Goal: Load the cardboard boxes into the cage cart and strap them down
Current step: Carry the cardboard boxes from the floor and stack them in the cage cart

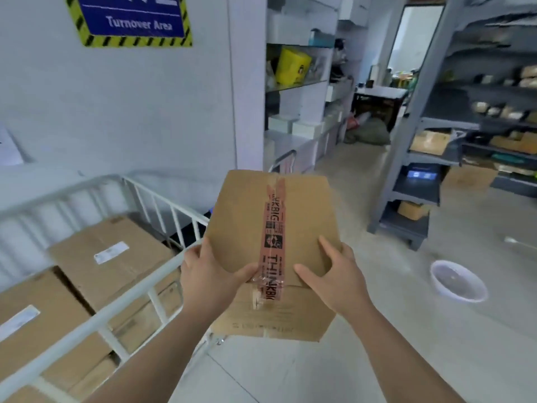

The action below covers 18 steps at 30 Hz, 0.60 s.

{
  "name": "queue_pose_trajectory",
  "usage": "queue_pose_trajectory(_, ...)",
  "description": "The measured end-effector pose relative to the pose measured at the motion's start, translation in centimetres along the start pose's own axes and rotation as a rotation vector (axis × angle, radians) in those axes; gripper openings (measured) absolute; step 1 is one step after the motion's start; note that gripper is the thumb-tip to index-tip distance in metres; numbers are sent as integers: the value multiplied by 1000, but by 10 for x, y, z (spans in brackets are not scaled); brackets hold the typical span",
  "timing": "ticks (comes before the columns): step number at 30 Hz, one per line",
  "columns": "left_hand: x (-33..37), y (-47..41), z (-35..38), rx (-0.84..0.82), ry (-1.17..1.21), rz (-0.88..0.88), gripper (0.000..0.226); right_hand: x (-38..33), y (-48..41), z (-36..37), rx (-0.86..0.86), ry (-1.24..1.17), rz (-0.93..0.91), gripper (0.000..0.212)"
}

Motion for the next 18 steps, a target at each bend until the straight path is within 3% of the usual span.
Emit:
queue_pose_trajectory(7, -62, -59, -108, 260, 77, -156, 115, -112, -87, 88, -119, -44, -288, 89)
queue_pose_trajectory(18, -134, -101, -213, 641, 82, -396, 108, -242, -173, 207, -377, -141, -642, 90)
Point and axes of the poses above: each hand's wrist, its own y-axis away from the middle knuckle, its own z-axis out of the palm, x = y × z, the point moved 7 cm from there along -y, towards the middle knuckle, and after that the axes turned 15 degrees about -z, right-handed, at the moved point
